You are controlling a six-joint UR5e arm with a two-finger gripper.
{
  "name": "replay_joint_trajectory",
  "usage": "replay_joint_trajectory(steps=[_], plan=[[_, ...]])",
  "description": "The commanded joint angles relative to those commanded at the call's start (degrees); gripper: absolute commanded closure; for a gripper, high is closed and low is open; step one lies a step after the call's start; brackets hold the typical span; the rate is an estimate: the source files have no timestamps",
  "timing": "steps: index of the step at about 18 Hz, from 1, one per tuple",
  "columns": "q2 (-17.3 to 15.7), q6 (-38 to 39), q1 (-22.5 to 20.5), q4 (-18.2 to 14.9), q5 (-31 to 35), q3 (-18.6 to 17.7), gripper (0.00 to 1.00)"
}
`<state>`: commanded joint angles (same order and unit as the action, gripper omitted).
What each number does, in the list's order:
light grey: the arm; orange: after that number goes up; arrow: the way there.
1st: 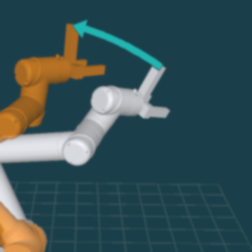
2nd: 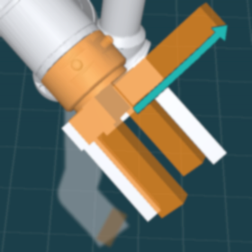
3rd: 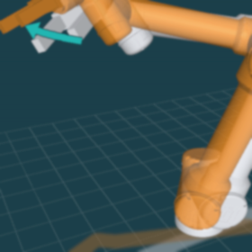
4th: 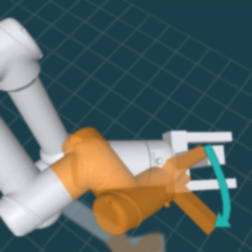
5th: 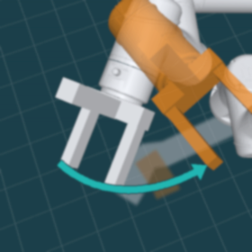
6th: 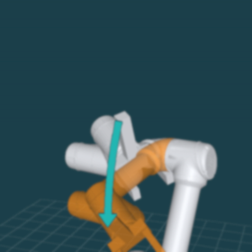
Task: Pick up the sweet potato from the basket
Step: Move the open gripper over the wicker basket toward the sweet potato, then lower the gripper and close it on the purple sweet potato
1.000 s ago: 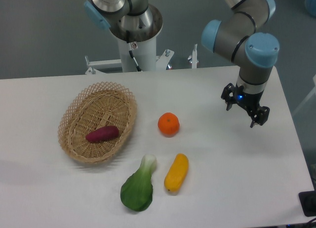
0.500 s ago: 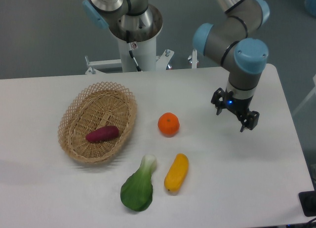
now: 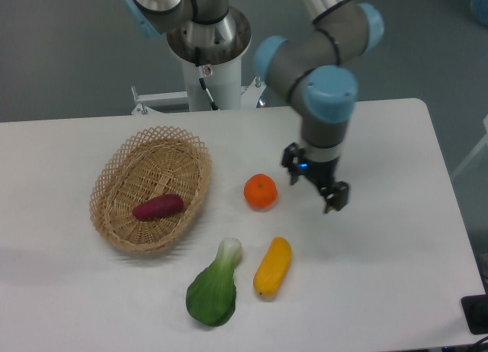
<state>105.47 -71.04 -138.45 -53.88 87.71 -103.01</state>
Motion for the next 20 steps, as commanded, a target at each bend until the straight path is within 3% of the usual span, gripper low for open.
replay_joint_trajectory(steps=[6, 8, 11, 15, 20], plan=[[-2.2, 11.34, 11.25, 0.35, 0.09, -1.23, 0.0], [-1.76, 12.24, 14.68, 0.44, 0.18, -1.67, 0.0], [-1.59, 12.24, 18.47, 1.31, 0.26, -5.08, 0.0], [0.34, 12.07, 20.06, 5.88, 0.53, -8.26, 0.0], [2.89, 11.71, 21.38, 6.15, 0.62, -8.61, 0.0]])
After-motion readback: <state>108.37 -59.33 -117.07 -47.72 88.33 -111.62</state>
